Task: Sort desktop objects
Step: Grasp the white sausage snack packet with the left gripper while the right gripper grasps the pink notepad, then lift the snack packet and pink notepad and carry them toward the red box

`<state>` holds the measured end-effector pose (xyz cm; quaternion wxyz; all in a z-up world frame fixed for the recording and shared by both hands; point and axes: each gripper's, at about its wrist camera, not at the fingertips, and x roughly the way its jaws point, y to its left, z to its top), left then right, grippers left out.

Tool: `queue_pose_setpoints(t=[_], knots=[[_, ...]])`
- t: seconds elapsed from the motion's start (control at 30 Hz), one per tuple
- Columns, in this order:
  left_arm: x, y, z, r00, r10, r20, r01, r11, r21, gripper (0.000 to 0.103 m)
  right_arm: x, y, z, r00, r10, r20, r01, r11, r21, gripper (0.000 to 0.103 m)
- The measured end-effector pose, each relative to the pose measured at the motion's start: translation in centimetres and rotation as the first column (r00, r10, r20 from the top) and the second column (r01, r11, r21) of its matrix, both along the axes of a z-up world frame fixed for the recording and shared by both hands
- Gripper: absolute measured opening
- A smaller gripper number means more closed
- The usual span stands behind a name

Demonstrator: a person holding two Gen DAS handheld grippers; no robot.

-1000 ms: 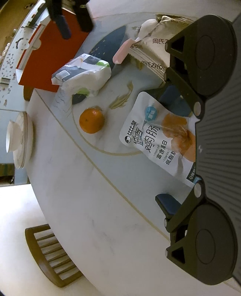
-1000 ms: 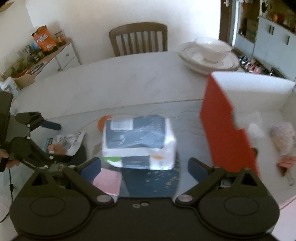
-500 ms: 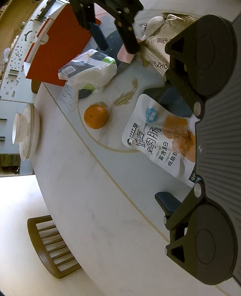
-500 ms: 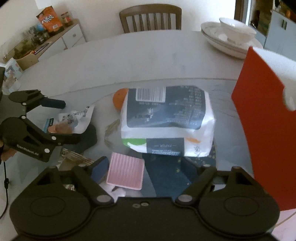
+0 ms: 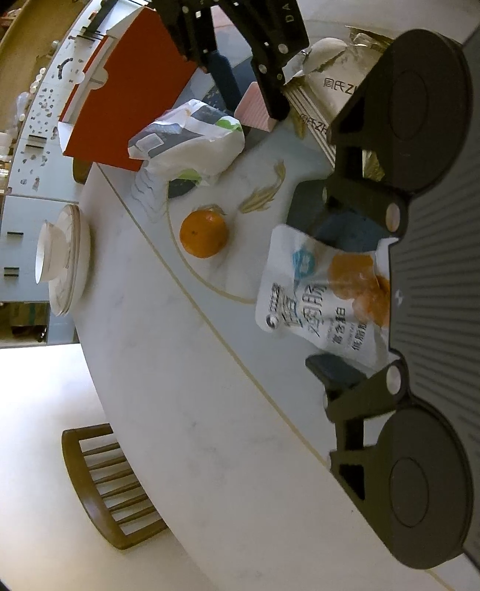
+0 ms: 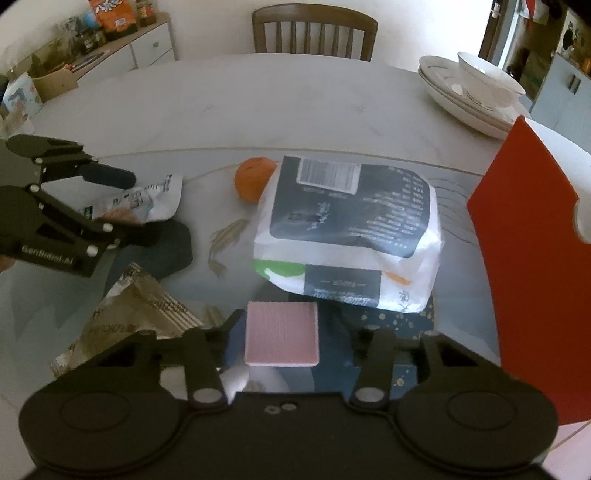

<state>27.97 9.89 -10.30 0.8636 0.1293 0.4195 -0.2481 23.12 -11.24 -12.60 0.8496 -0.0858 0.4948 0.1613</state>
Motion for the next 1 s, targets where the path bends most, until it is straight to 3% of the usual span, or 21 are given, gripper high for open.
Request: queue_pose_setpoints(t=[0.13,0.57,1.0], knots=[[0.1,-0.2,0.1,1.000,0.010,-0.002,-0.010,1.000,0.005,0.061,-0.1,-0.1,0.1,1.000,-0.002,-0.002,0.002,1.000,0.000,0.040],[-1.3,-0.6,0.7,0.998,0.068,-0.013,-0.068,0.998,0.001,0.059,-1.5,-2.9,1.2,0.998,-0.059,0.015,0.058,0.997,0.049,0.040],[-5.4,-2.3,4.2,0.993,0.114,-0.010,-0.114,0.993,-0.038,0.059,-4.0,-6.3,3.8,0.993,-0.098,0.061,0.093,0.992,0.089,0.040]])
